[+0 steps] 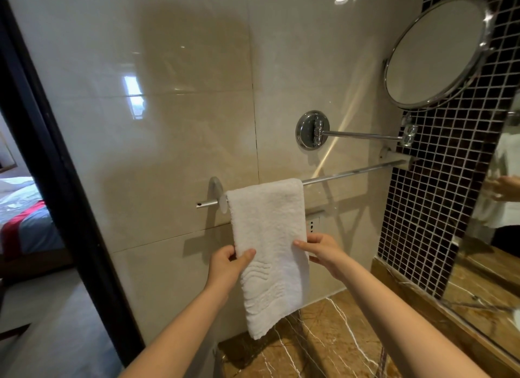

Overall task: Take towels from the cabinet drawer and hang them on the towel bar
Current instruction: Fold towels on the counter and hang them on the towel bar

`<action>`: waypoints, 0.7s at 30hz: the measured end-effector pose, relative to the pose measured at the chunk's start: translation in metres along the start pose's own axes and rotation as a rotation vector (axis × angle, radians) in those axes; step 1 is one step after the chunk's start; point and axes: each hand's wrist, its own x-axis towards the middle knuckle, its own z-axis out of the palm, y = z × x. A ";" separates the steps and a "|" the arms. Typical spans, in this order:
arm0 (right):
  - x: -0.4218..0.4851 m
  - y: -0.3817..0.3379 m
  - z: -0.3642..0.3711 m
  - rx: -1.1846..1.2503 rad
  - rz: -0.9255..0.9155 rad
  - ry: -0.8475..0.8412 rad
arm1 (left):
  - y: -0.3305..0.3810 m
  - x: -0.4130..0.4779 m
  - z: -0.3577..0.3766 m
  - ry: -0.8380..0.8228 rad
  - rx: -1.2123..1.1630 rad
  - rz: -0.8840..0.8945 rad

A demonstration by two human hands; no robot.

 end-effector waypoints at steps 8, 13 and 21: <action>-0.002 0.009 -0.002 -0.003 0.012 0.001 | -0.008 -0.008 0.001 -0.007 0.003 -0.018; -0.004 0.017 -0.004 -0.033 0.038 0.006 | -0.015 -0.009 0.003 -0.014 0.023 -0.020; -0.002 0.027 -0.008 -0.063 0.046 -0.008 | -0.020 -0.008 0.005 0.006 0.033 -0.037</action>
